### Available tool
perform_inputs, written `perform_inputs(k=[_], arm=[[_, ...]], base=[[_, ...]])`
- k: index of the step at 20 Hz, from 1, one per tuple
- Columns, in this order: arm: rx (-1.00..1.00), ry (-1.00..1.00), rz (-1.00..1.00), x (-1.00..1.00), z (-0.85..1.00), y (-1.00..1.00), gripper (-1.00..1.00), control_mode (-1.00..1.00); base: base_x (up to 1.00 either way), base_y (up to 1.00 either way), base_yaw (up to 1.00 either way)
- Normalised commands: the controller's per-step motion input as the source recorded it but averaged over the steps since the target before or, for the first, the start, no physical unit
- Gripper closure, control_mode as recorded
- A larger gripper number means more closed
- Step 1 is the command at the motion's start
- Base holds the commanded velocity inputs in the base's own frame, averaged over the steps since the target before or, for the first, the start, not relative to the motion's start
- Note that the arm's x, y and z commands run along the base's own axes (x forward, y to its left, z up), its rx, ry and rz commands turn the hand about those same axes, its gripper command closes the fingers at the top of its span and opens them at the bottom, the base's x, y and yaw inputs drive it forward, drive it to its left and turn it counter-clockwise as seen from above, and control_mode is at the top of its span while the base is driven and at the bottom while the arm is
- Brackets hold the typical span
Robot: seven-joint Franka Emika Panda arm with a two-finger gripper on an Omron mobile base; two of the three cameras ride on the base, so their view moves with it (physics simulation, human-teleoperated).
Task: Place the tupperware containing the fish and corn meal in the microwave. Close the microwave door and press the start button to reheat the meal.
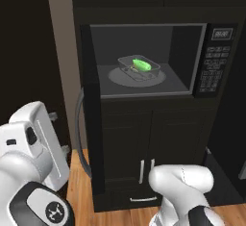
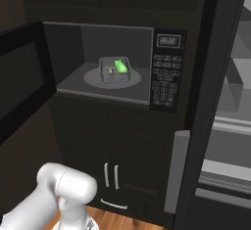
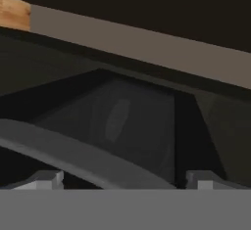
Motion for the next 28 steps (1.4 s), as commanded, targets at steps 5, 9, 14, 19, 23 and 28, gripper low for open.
perform_inputs(k=[5,9,14,19,23,28], arm=[[-0.17,0.11,-0.03,0.63,-0.36,0.39,-1.00,-1.00],[-0.12,0.07,-0.01,0.66,-0.17,0.32,-1.00,-1.00],[-0.06,0.01,-0.04,0.58,-0.08,0.07,-1.00,-1.00],[-0.01,0.00,-0.08,0.37,-0.20,-0.20,-1.00,-1.00],[0.00,0.02,-0.09,0.28,-0.20,-0.54,-1.00,-1.00],[0.00,0.02,-0.06,0.03,-0.08,-0.88,-1.00,-1.00]], base=[[0.00,0.00,0.00],[0.00,0.00,0.00],[0.00,0.00,0.00],[0.00,0.00,0.00],[0.00,0.00,0.00],[0.00,0.00,0.00]])
